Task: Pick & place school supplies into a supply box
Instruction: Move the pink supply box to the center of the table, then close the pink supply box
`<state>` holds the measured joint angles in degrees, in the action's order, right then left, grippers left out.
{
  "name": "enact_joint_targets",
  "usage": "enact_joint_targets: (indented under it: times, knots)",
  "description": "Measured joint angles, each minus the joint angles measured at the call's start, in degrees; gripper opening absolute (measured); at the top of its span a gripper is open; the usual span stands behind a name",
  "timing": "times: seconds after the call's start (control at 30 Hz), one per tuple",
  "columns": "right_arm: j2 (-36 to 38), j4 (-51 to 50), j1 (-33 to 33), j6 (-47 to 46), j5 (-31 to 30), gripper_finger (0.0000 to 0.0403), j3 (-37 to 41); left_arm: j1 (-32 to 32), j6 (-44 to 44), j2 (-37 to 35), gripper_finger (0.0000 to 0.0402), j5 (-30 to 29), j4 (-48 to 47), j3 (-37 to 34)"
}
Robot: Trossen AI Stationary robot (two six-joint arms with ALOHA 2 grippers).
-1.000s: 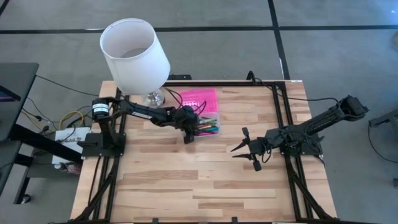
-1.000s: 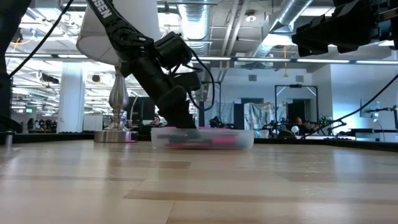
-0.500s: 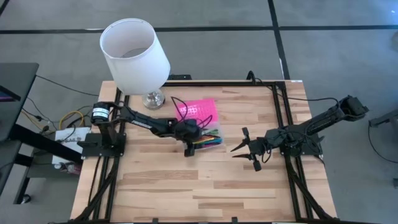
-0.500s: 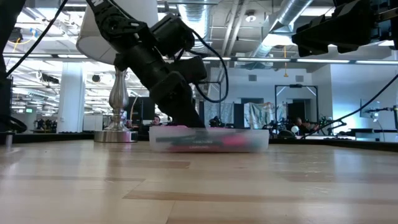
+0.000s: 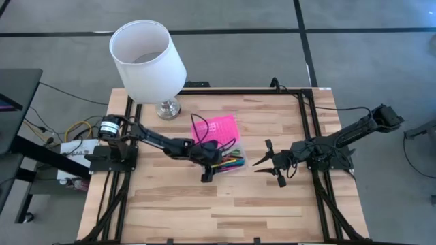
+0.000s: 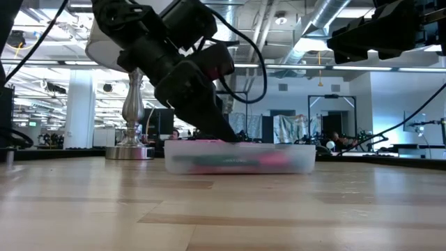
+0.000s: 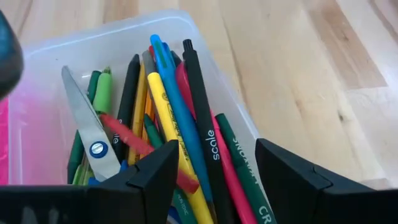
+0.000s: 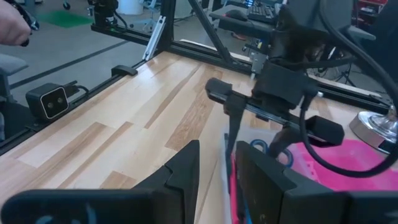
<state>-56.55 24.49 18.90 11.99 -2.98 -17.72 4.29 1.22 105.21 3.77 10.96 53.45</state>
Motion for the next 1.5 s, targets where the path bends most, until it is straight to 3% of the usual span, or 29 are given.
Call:
enact_joint_targets:
  times: [0.3,0.5,0.93,1.2,1.37,1.5]
  knots:
    - [0.00,0.00,0.00,0.00,0.02,0.0100,0.00,0.75,2.78,0.00,0.0208,-7.14,0.91,0.02]
    - [0.00,-0.03,0.00,-0.02,0.01,0.0100,0.00,0.77,5.89,-0.18,0.0208,-8.13,3.77,0.02]
    - [0.00,-0.11,0.00,-0.59,0.02,0.0100,0.00,-1.02,9.20,-0.91,0.0208,-32.08,3.58,0.08]
    - [-0.09,-0.04,-0.28,-3.12,-0.01,0.0100,0.00,-4.33,10.18,-7.11,0.0208,-46.02,-1.83,0.06]
    - [-0.94,-0.09,-0.26,-4.51,-0.01,0.0100,0.07,-11.65,8.02,-10.23,0.0208,-43.87,-8.74,0.13]
    - [-0.92,-0.01,-0.27,-4.55,-0.05,0.0100,0.07,-17.94,6.45,-9.59,0.0208,-35.47,-11.18,0.06]
